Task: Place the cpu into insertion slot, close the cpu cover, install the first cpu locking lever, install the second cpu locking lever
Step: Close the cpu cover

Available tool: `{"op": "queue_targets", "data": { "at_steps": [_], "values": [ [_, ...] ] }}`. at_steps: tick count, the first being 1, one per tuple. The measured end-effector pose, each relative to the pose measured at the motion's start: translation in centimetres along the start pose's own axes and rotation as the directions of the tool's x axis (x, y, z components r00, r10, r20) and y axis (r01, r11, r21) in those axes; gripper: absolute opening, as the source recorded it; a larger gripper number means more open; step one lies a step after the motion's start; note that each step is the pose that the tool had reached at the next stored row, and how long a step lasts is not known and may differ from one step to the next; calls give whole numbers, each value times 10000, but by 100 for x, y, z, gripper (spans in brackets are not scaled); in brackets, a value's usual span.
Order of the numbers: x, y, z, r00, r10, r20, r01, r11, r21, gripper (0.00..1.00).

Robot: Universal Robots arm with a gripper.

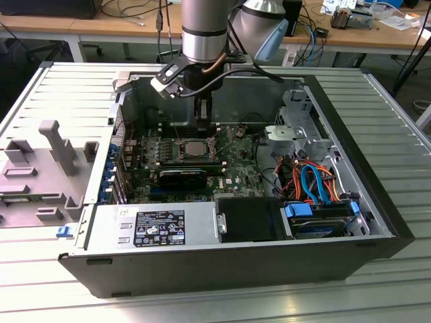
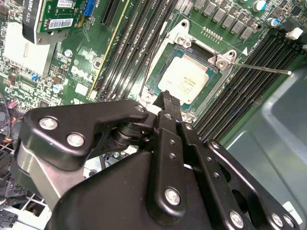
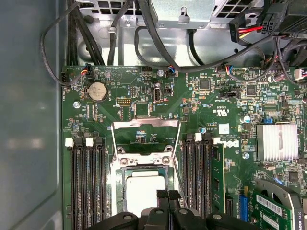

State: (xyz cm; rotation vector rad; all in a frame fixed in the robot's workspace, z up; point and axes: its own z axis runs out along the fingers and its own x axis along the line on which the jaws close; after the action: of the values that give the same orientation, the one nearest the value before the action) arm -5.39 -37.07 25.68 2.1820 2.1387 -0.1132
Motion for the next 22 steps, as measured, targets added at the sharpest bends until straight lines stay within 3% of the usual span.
{"op": "queue_targets", "data": {
  "at_steps": [5,15,19,21,22],
  "values": [
    [-1,9,-2,10000,-1,2,1,10000,1,11],
    [-5,137,-46,10000,-1,-3,1,10000,2,11],
    [-8,223,-82,10000,-1,-33,2,10000,24,11],
    [-6,293,-87,10000,-5,-57,5,10000,51,11],
    [-6,369,-89,10000,-9,-92,10,10000,90,11]
  ]
}}
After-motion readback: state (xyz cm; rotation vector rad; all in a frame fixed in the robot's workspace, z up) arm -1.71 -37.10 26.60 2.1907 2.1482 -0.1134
